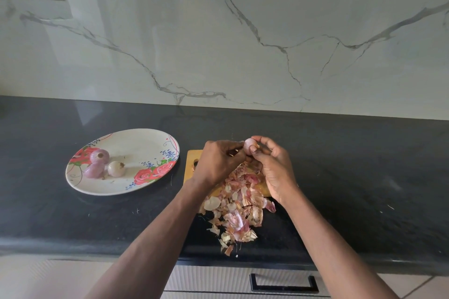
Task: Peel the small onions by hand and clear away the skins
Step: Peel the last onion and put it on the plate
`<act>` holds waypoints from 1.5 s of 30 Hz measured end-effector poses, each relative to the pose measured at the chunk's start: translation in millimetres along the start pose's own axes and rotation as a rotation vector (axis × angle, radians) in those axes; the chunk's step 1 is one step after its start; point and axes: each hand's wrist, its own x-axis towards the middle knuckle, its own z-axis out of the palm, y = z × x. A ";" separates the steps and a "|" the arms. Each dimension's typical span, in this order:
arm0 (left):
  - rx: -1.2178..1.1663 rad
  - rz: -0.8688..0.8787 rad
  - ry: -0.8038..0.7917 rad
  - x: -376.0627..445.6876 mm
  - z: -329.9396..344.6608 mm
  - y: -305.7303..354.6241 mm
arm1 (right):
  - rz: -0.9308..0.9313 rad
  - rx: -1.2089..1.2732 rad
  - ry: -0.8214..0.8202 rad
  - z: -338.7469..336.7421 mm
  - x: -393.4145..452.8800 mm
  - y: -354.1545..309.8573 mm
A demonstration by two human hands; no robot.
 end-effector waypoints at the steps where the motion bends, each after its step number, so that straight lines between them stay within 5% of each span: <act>1: 0.011 0.009 0.005 -0.8 0.4 -0.2 | -0.005 -0.030 0.002 -0.1 0.1 1.4; 15: -0.081 -0.150 0.040 5.0 -2.1 -0.7 | 0.074 0.164 -0.090 -3.9 4.4 2.0; 24: 0.022 -0.008 -0.041 2.6 0.1 -4.5 | -0.043 -0.086 0.056 -1.4 2.7 6.6; 38: -0.272 -0.240 -0.027 7.3 -4.7 0.9 | -0.018 -0.033 0.010 -3.0 3.6 3.4; 45: -0.270 -0.217 -0.089 5.8 -3.7 4.2 | -0.117 -0.177 0.093 -1.7 1.3 4.9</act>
